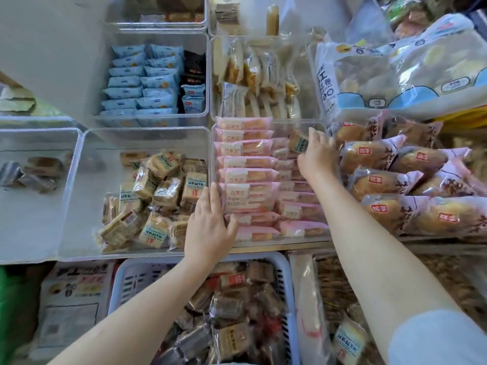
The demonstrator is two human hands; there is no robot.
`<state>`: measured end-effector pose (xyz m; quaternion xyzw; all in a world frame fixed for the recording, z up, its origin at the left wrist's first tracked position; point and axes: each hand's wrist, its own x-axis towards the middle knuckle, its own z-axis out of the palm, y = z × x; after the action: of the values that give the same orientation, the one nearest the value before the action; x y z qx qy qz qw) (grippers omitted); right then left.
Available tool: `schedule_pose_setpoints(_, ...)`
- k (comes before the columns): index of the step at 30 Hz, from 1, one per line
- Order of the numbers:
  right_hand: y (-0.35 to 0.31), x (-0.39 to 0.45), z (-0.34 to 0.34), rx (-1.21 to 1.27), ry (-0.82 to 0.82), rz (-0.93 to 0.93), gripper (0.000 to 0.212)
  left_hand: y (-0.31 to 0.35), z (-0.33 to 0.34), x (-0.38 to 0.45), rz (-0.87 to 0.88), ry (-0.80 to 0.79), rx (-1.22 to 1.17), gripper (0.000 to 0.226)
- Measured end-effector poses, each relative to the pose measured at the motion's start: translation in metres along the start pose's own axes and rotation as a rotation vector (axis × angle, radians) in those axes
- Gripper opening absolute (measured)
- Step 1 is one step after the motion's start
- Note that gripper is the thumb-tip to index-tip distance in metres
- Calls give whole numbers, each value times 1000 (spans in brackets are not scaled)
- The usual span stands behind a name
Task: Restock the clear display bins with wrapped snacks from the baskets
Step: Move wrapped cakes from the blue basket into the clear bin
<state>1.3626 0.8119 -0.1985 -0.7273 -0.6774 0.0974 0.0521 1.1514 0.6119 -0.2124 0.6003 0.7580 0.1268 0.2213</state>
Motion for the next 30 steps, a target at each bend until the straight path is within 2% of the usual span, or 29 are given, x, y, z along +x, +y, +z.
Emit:
schedule_pose_setpoints(3,4,-4,4,-58,10,60,51,0,-1,-1,-2,4,-10,82)
schedule_pose_setpoints(7,9,-26,0,-85,4,72,46,1,-1,0,-10,8,-27,81)
schedule_pose_setpoints(12,5,-80,-28,226,156,128,18,-1,-2,1,4,-8,-66,81)
schedule_pose_setpoints(15,-10,-132,-45,348,219,103,22,-1,-14,-1,1,-8,-162,78)
schedule_pose_setpoints(17,-26,-168,-51,426,226,22,28,-3,-31,-10,28,90,-276,72)
schedule_pose_setpoints(19,-46,-198,-50,494,167,-133,30,-8,-49,-25,29,113,-513,69)
schedule_pose_setpoints(22,-86,-232,-42,547,-41,-305,34,-27,-76,-49,-46,-129,-985,70)
schedule_pose_setpoints(24,-113,-249,-32,537,-133,-384,37,-52,-87,-61,-109,-188,-1027,51)
schedule_pose_setpoints(26,-135,-260,-19,530,-177,-445,43,-86,-95,-67,-212,-140,-1020,32)
schedule_pose_setpoints(28,-148,-267,0,483,-220,-462,54,-121,-105,-72,-312,-29,-1018,31)
schedule_pose_setpoints(30,-149,-271,20,275,-252,-425,62,-148,-116,-72,-327,168,-901,32)
